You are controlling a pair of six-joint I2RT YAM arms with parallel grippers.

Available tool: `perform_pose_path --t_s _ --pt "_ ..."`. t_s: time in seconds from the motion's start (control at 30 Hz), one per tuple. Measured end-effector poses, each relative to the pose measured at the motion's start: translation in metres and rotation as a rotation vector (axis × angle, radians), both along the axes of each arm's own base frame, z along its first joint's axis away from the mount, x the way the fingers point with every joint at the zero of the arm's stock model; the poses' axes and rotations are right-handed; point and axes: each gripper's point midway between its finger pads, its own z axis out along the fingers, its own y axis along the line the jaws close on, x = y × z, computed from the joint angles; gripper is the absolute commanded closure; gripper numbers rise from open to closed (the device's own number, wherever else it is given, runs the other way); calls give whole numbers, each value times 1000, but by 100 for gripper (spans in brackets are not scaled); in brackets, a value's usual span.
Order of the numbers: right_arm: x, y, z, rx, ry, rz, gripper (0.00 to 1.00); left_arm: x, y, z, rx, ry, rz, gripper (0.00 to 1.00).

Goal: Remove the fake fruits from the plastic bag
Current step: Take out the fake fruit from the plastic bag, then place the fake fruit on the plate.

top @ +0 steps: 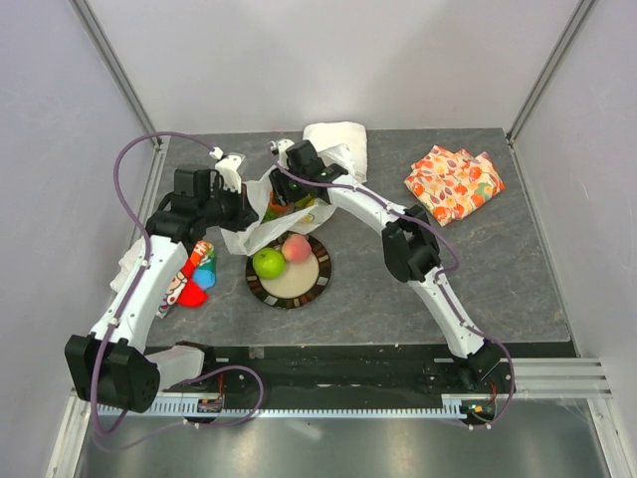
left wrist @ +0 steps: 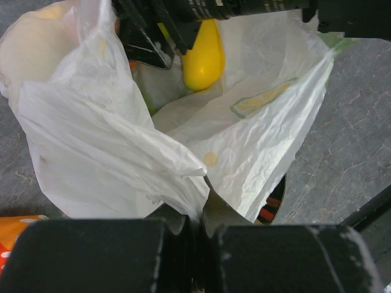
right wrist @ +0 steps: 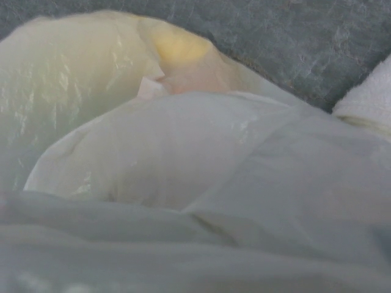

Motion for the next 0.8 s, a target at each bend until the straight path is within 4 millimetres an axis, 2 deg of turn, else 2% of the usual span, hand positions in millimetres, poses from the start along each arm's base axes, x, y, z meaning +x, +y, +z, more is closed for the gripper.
perform_pose_path --t_s 0.1,0.2,0.33,0.5,0.57,0.67,0.8 --pt "-11 -12 5 -23 16 8 75 2 0 2 -3 -9 1 98" --pt "-26 -25 27 -36 13 22 77 5 -1 5 -11 -24 6 98" --pt "-47 -43 89 -10 -47 49 77 12 -2 14 -19 -57 12 98" --pt "-75 -61 183 72 -173 90 79 24 -6 36 -49 -119 18 98" --pt "-87 -71 208 94 -204 91 79 28 -7 42 -62 -136 22 98" --pt "-114 -86 223 89 -225 118 78 31 -8 48 -76 -151 28 98" --pt "-171 -95 216 36 -251 265 78 34 -9 55 -88 -174 31 98"
